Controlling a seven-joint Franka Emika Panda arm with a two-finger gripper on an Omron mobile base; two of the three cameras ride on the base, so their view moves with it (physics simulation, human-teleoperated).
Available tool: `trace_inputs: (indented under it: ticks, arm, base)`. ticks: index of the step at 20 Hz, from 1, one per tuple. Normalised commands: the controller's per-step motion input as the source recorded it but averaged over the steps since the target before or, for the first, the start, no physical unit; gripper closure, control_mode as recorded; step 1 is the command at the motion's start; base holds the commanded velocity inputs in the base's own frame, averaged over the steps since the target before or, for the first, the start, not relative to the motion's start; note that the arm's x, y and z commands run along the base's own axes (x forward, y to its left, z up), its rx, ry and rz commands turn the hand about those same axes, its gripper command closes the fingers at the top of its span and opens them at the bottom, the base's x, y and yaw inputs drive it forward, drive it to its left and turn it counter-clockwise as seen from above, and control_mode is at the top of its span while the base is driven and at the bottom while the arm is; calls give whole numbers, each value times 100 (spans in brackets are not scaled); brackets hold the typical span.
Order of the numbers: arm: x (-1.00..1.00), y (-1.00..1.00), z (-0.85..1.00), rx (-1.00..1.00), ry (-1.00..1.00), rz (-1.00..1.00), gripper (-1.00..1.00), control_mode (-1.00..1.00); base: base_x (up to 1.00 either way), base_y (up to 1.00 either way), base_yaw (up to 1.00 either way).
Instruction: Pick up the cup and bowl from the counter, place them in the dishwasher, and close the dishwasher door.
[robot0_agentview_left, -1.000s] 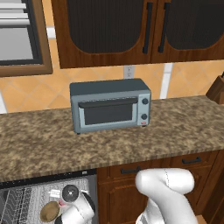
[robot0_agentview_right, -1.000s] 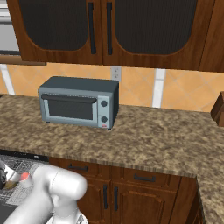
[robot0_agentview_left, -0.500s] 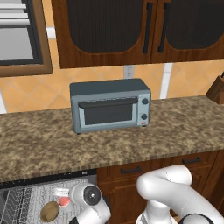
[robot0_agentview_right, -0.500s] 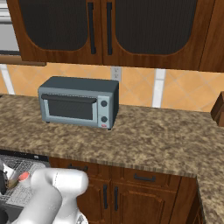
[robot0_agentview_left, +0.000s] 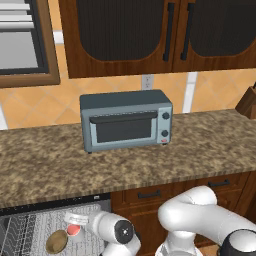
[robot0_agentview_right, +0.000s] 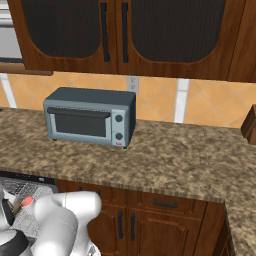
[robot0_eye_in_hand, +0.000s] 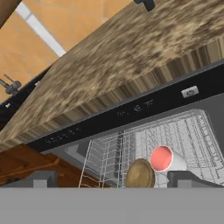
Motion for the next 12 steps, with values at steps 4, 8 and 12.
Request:
trace_inputs:
  ticks: [4, 8, 12]
  arm:
    - [-8, 2, 12, 2, 0, 2, -100, -100]
    - [-3, 1, 0, 0, 15, 0, -100, -100]
    - [-1, 4, 27, -2, 31, 0, -100, -100]
  base:
    - [0, 0, 0]
    - [0, 0, 0]
    - [0, 0, 0]
